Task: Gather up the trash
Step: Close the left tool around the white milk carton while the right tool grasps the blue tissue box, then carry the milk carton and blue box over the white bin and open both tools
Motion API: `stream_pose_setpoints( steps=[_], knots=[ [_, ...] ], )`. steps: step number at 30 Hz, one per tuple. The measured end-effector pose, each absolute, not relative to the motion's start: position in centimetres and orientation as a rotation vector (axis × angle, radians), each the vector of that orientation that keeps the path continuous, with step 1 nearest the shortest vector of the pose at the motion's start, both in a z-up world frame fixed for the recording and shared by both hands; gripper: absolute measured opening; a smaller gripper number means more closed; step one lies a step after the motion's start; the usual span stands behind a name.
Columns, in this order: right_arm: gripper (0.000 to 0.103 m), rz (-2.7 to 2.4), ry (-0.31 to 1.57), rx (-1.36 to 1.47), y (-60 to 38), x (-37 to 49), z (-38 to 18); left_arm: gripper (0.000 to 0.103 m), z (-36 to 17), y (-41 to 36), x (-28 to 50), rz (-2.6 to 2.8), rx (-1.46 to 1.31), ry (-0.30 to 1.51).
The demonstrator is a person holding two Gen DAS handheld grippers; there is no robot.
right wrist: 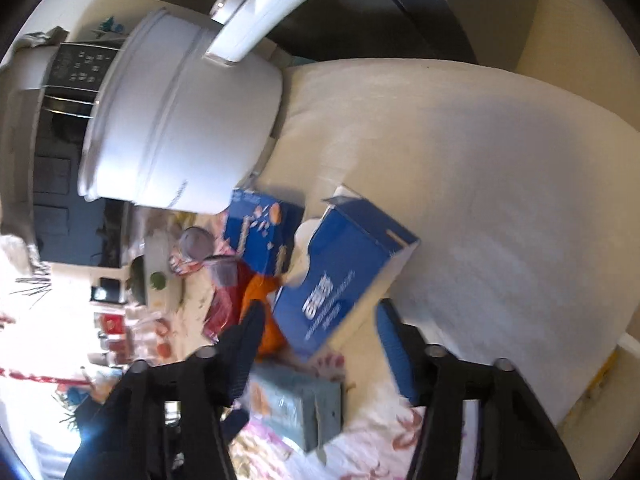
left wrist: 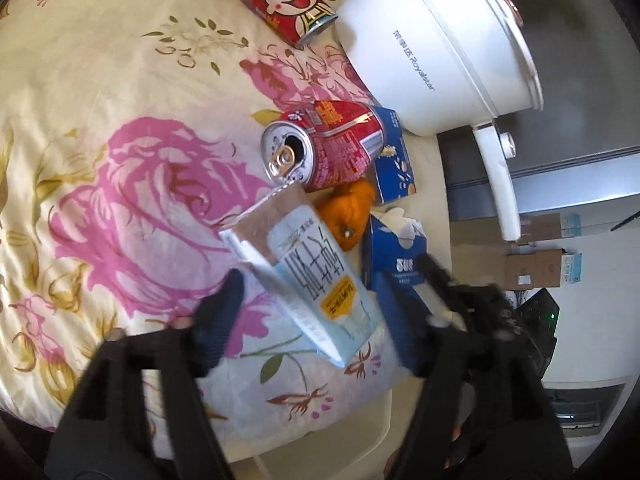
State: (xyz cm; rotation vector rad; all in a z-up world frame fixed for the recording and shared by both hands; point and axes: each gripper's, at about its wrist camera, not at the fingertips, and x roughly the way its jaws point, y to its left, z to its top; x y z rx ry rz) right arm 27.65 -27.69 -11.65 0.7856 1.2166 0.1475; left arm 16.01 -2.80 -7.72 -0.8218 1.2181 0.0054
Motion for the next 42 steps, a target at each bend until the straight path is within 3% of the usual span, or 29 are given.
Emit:
stream_pose_setpoints(
  steps=[1,5,9,14,18,31,42],
  knots=[
    [0.025,0.132,1.241,0.766,-27.4,28.0,-12.1,0.071,-8.1,-2.9,16.3,0.02,-0.827,1.235],
    [0.011,0.175,1.201,0.807,-27.6,27.3,-12.1,0.071,-9.9,-2.9,16.8,0.081,-0.876,1.295],
    [0.006,0.23,1.178,0.777,-26.6,24.6,-11.2,0.071,-9.8,-2.7,16.6,0.091,-0.875,1.266],
    [0.003,0.298,1.218,0.831,-25.5,22.6,-11.6,0.071,-9.5,-3.4,16.5,0.085,-0.796,1.278],
    [0.002,0.297,1.205,0.723,-24.2,20.8,-10.6,0.064,-9.1,-3.8,16.0,0.056,-0.733,1.263],
    [0.001,0.371,1.135,0.707,-26.8,16.3,-8.2,0.061,-6.1,-2.9,12.5,0.011,-0.63,1.233],
    [0.001,0.358,1.078,0.767,-32.8,9.1,-6.9,0.061,-4.8,-8.1,9.1,-0.167,-0.488,1.229]
  ],
)
